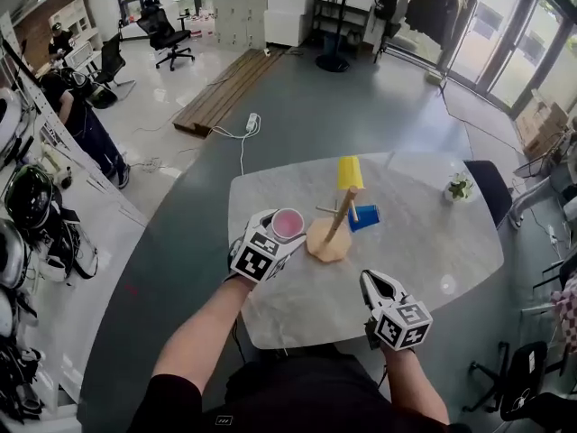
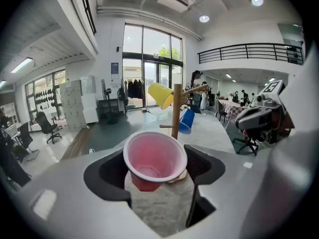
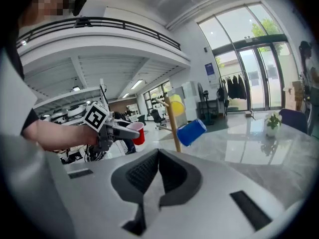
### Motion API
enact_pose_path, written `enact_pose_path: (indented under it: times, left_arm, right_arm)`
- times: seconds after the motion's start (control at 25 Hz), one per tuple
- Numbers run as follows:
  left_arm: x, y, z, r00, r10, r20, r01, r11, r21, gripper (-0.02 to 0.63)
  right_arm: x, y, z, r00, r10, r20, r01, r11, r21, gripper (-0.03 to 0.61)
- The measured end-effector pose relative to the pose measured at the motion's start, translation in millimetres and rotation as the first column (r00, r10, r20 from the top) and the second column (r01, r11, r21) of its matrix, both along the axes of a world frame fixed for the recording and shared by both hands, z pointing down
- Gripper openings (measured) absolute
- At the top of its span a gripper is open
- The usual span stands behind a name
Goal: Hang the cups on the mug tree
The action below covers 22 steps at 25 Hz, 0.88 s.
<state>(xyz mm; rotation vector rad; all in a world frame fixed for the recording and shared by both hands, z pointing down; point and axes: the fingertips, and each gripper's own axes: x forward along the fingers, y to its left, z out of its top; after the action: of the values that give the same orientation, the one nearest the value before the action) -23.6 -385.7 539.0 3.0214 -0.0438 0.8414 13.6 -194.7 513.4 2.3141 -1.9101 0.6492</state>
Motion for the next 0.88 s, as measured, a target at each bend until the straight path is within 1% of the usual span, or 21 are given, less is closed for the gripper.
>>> enact_pose_path:
  times: [0.12, 0.28, 0.44, 0.68, 0.88]
  left_arm:
    - [15.4, -2.6, 10.0, 0.998, 0.016, 0.053, -0.016, 1.000, 0.000, 0.353]
    - [33.9, -7.1, 17.0, 0.993, 0.028, 0.116, -0.029, 1.000, 0.008, 0.353]
    - [47.0, -9.4, 24.3, 0.988, 0.038, 0.152, -0.040, 0.999, 0.008, 0.353]
    - [62.6, -0.8, 27.5, 0.974, 0.070, 0.214, -0.090, 0.992, 0.088, 0.353]
    - [67.4, 2.3, 24.6, 0.964, 0.080, 0.255, -0.127, 0.977, 0.174, 0.353]
  right_arm:
    - [19.2, 0.6, 0.2, 1.000, 0.020, 0.011, -0.020, 1.000, 0.007, 0.012]
    - [35.5, -5.2, 4.0, 1.000, 0.003, 0.016, -0.003, 1.000, -0.003, 0.012]
    - [46.4, -15.3, 4.4, 0.999, -0.003, 0.033, 0.003, 1.000, 0.020, 0.012]
    - [62.8, -12.4, 8.4, 0.998, 0.013, 0.062, -0.015, 0.999, 0.031, 0.012]
    - [65.1, -13.2, 12.8, 0.997, 0.019, 0.079, -0.021, 0.999, 0.029, 0.012]
